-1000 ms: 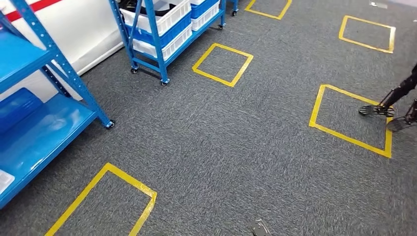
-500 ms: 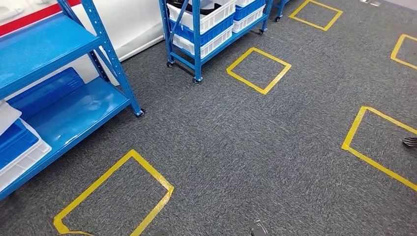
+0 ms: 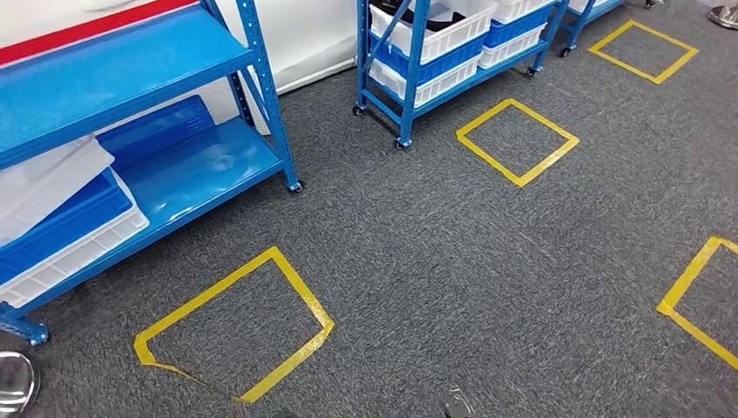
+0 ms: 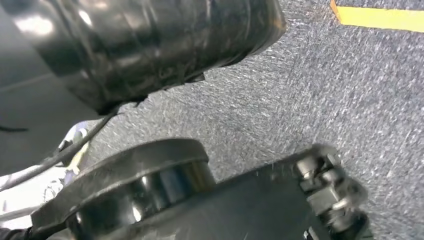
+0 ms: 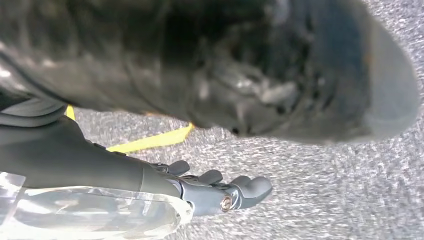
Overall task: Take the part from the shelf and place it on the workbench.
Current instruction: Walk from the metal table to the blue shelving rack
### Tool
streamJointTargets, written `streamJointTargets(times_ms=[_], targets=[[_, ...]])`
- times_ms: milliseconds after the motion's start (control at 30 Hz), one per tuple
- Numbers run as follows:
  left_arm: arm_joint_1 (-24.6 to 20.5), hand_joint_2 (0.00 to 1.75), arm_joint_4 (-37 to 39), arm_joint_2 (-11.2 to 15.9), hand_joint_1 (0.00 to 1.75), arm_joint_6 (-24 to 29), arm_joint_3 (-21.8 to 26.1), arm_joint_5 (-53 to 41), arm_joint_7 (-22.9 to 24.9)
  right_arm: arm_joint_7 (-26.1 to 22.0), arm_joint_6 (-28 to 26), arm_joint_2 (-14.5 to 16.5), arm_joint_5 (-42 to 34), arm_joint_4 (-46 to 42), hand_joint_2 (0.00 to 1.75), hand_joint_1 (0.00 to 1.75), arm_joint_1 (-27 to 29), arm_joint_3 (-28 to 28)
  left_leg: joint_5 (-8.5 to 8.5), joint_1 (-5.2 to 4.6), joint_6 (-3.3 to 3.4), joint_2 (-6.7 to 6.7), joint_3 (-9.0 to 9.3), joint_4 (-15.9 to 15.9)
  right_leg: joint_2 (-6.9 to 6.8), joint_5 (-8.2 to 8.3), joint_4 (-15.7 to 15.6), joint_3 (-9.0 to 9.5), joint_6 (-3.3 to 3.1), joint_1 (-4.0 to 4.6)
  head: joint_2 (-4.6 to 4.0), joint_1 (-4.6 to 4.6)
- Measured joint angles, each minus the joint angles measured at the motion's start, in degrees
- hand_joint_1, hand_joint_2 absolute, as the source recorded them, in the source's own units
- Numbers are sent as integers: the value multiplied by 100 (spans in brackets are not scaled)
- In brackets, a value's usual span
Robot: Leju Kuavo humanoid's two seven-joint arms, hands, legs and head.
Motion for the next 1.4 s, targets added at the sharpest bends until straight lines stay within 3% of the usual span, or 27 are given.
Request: streamJointTargets(times_ms=[67,133,200,233,267,300,367,400,467,500,533,567,633,700,767,800,833,900,967,1033,1067,1133,1200,1267,1300,1333,1400], targets=[[14,0,0,-1,0,0,-2,0,-7,0,0,-1,54,1,0,0,-15,27,18,9,80,-123,-4,-21,-45,-33,12,29,52,-15,0,14],[20,0,0,-3,0,0,-4,-1,-14,0,0,-3,96,2,0,0,-25,50,44,33,150,-237,18,-59,180,-225,263,-62,107,-43,0,32],[10,0,0,-7,0,-6,-8,-1,-14,0,0,-4,113,4,0,0,-15,62,57,47,189,-354,19,-69,481,-576,939,-384,131,-54,0,61],[5,0,0,-8,0,-10,-11,1,-8,0,0,-4,113,5,0,0,1,64,60,45,197,-429,15,-66,547,-707,1306,-572,133,-53,0,71],[5,0,0,-9,0,-15,-14,3,1,0,0,-4,105,5,0,0,19,65,61,43,200,-515,15,-63,579,-741,1539,-703,132,-53,0,72],[7,0,0,-8,0,-16,-16,5,9,0,0,-4,93,7,0,0,33,65,61,42,201,-608,18,-57,597,-659,1564,-738,125,-53,0,72],[11,0,0,-8,0,-19,-18,7,20,0,0,-7,70,11,0,0,40,65,57,44,194,-793,29,-40,737,-227,968,-508,93,-65,0,73],[8,0,0,-8,0,-20,-19,7,20,0,0,-13,66,15,0,0,35,65,54,37,179,-873,22,-24,927,-55,590,-355,73,-79,0,72],[-1,0,0,-10,0,-24,-20,8,20,0,0,-25,64,19,0,0,30,65,58,43,125,-1023,-22,7,1219,93,139,-177,56,-95,0,68],[-2,0,0,-11,0,-25,-21,8,20,0,0,-27,63,21,0,0,36,65,69,50,85,-1098,-47,6,1251,73,104,-163,50,-87,0,66],[0,0,0,-10,0,-26,-23,8,20,0,1,-26,60,20,0,0,44,65,85,62,45,-1179,-75,-4,1178,84,84,-147,36,-91,0,66],[6,0,0,-9,0,-27,-26,7,20,0,1,-25,54,22,0,0,47,65,81,66,11,-1158,-95,9,1096,95,61,-128,10,-97,0,67],[12,0,0,-7,0,-34,-31,5,20,-2,1,-25,33,26,0,0,34,66,-86,44,-39,-860,-230,276,927,119,16,-97,-57,-117,0,35],[4,0,0,-6,0,-48,-35,0,20,-4,1,-27,-7,32,0,0,28,66,-437,41,-71,-513,-534,939,741,116,15,-94,-99,-92,0,-1],[0,0,0,-6,0,-66,-56,-8,23,-16,8,-28,-75,38,0,0,41,66,-624,52,-87,-436,-794,1486,547,96,31,-95,-114,-69,0,-9],[3,0,0,-5,0,-74,-72,-12,28,-30,16,-27,-131,40,0,0,46,66,-567,52,-83,-422,-791,1493,457,82,43,-94,-115,-60,0,-10],[5,0,0,-4,0,-80,-90,-13,33,-49,27,-26,-205,42,0,0,49,65,-418,50,-69,-398,-679,1289,373,65,57,-91,-113,-53,0,-11],[0,0,0,-3,0,-91,-112,-8,39,-86,51,-19,-370,44,0,0,48,65,-100,6,1,-174,-276,547,230,25,80,-68,-90,-30,0,-10],[-15,0,0,-2,0,-104,-124,2,37,-102,68,-12,-490,48,0,0,43,65,11,-52,79,7,-44,98,120,-3,86,-43,-47,-2,0,-4],[-10,0,0,-2,0,-113,-130,10,34,-103,77,-3,-543,52,0,0,36,65,20,-59,126,-72,-32,39,20,-16,73,-12,2,15,0,-2],[-1,0,0,-3,0,-116,-131,12,31,-103,81,0,-548,53,0,0,32,65,37,-42,149,-130,-22,10,42,-41,86,-1,33,10,0,-2],[1,0,0,-4,0,-116,-131,16,23,-105,90,5,-540,56,0,0,27,65,79,-1,208,-239,5,-49,274,-233,337,-93,90,-6,0,8],[-11,0,0,-8,0,-119,-132,17,17,-107,100,5,-533,61,0,0,41,65,100,9,245,-353,-5,-58,539,-588,1004,-406,123,-34,0,20],[-12,0,0,-10,0,-120,-133,18,16,-107,103,6,-533,69,0,0,78,65,106,10,255,-508,-16,-49,610,-743,1562,-685,152,-63,0,21],[-7,0,0,-10,0,-120,-133,21,16,-107,102,6,-531,73,0,0,93,65,106,13,252,-595,-19,-36,619,-652,1561,-698,167,-83,0,21],[-2,0,0,-9,0,-120,-133,27,14,-107,101,6,-530,76,0,0,100,65,102,19,243,-684,-21,-16,639,-467,1352,-612,181,-109,0,21],[-3,0,0,-9,0,-118,-133,50,3,-107,98,5,-525,84,0,0,97,65,77,23,192,-843,-56,67,869,-111,632,-303,205,-165,0,23]])
